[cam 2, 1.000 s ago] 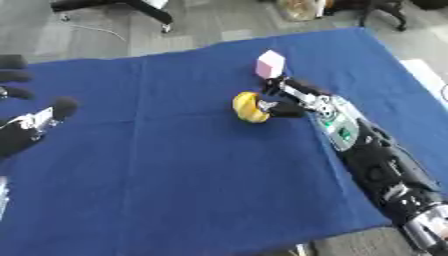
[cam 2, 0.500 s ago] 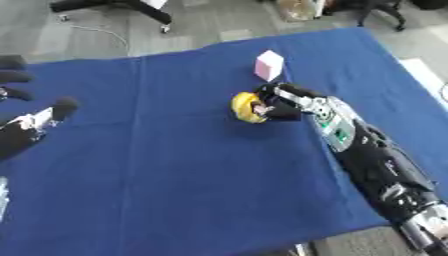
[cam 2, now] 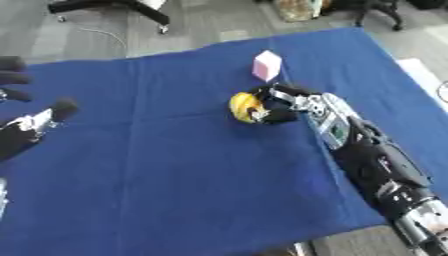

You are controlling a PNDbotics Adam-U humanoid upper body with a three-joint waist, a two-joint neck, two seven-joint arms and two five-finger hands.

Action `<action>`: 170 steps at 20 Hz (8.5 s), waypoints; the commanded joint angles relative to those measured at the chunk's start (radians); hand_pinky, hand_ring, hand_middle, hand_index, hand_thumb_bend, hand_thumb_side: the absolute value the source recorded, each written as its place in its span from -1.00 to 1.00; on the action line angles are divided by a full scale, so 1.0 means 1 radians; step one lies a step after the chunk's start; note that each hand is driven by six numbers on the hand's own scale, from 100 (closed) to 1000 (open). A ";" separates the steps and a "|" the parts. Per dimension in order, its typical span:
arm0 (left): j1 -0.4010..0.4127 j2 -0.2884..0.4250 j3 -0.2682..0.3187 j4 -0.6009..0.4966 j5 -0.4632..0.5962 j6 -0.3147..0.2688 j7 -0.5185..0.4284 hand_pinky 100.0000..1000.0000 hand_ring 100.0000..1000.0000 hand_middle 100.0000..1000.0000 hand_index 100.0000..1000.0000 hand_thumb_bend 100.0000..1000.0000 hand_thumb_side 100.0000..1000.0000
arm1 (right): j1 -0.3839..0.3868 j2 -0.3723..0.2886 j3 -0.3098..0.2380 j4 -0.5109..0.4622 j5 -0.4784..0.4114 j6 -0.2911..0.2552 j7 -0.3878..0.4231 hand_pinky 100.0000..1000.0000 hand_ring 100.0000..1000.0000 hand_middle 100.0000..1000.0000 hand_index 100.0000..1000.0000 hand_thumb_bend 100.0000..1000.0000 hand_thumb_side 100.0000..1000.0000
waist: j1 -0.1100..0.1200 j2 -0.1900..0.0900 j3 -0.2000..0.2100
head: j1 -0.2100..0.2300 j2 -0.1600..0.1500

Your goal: Pick up the objects with one hand, pass them to the other hand, and then place them into the box on the other side of the table.

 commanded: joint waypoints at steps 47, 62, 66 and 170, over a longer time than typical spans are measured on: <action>-0.094 -0.065 -0.072 0.364 -0.222 0.014 0.144 -0.06 0.25 0.28 0.40 0.96 -0.32 | 0.146 0.194 0.109 -0.830 -0.646 0.391 -0.420 0.22 -0.04 -0.76 -0.88 -1.00 -1.00 | -0.011 -0.015 -0.022 | 0.028 -0.002; -0.126 -0.092 -0.159 0.321 -0.409 -0.045 0.239 0.00 0.30 0.34 0.44 0.98 -0.46 | 0.152 0.202 0.226 -0.832 -0.848 0.461 -0.271 0.23 -0.04 -0.72 -0.88 -1.00 -1.00 | -0.012 -0.008 -0.015 | 0.023 -0.002; -0.123 -0.089 -0.153 0.303 -0.464 -0.037 0.228 0.03 0.32 0.36 0.46 0.96 -0.50 | 0.152 0.200 0.227 -0.832 -0.856 0.465 -0.255 0.23 -0.04 -0.71 -0.88 -1.00 -1.00 | -0.013 -0.008 -0.013 | 0.022 -0.002; -0.176 0.094 -0.280 0.013 -0.521 -0.097 0.101 -0.57 -0.78 -1.00 -0.79 -0.88 -1.00 | 0.164 0.203 0.223 -0.742 -0.974 0.597 -0.061 0.29 0.22 -0.09 0.41 -1.00 0.84 | -0.021 -0.007 -0.029 | -0.039 -0.002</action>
